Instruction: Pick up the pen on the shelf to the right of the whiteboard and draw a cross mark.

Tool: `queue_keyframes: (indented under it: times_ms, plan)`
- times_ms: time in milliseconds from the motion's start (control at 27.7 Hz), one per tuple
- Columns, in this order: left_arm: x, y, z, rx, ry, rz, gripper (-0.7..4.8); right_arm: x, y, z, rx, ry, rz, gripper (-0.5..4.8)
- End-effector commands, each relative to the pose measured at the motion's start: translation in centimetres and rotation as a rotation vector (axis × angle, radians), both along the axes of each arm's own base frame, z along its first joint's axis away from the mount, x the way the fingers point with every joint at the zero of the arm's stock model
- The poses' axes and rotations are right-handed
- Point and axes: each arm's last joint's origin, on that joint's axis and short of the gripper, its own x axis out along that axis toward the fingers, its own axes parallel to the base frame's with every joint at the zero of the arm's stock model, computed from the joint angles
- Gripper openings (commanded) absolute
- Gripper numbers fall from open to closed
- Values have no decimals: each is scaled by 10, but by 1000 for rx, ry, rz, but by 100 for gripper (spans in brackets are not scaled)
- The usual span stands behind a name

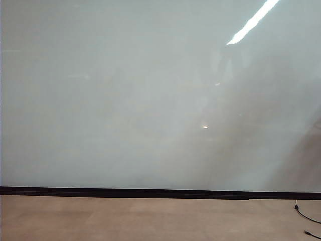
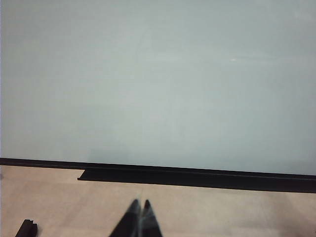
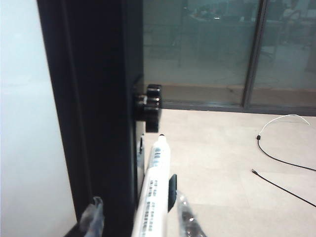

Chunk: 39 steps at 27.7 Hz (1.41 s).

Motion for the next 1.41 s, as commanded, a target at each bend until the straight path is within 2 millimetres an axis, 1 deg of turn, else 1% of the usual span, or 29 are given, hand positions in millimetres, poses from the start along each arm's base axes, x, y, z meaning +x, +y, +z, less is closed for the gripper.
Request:
queue_keyframes:
  times_ms: [36,108,145,181,217,253,289,506,687,831,940,1084,1192,1265,1373,1409]
  plan:
    - [0,0,2,4,-11,-4,-4,0,0,3,-10,-17,4,144]
    - [0,0,2,4,-11,-4,-5,0,0,3,-13,-18,1,138]
    - [0,0,2,4,-11,-4,-5,0,0,3,-13,-18,0,118]
    - [0,0,2,4,-11,-4,-5,0,0,3,-13,-18,0,68]
    - [0,0,2,4,-11,-4,-4,0,0,3,-13,-18,1,42]
    - [0,0,2,4,-11,-4,-4,0,0,3,-13,-18,1,4]
    - [0,0,2,4,-11,-4,-4,0,0,3,-14,-17,2,-5]
    - [0,0,2,4,-11,-4,-4,0,1,5,-19,-26,11,-5]
    - [0,0,2,4,-11,-4,-4,-1,0,15,-44,-54,-4,-5]
    - [0,0,2,4,-11,-4,-4,-1,-1,15,-44,-56,-16,-5]
    - [0,0,2,4,-11,-4,-4,-2,-2,17,-42,-61,-77,-5]
    - [0,0,2,4,-11,-4,-4,-8,-2,19,-54,-64,-191,-5]
    - [0,0,2,4,-11,-4,-5,-16,1,21,-48,-63,-272,-5]
    - [0,0,2,4,-11,-4,-4,-25,8,23,-38,-58,-344,-5]
    - [0,0,2,4,-11,-4,-4,-41,25,29,-25,-66,-403,-5]
    - [0,0,2,4,-11,-4,-4,-51,36,33,-17,-77,-430,-5]
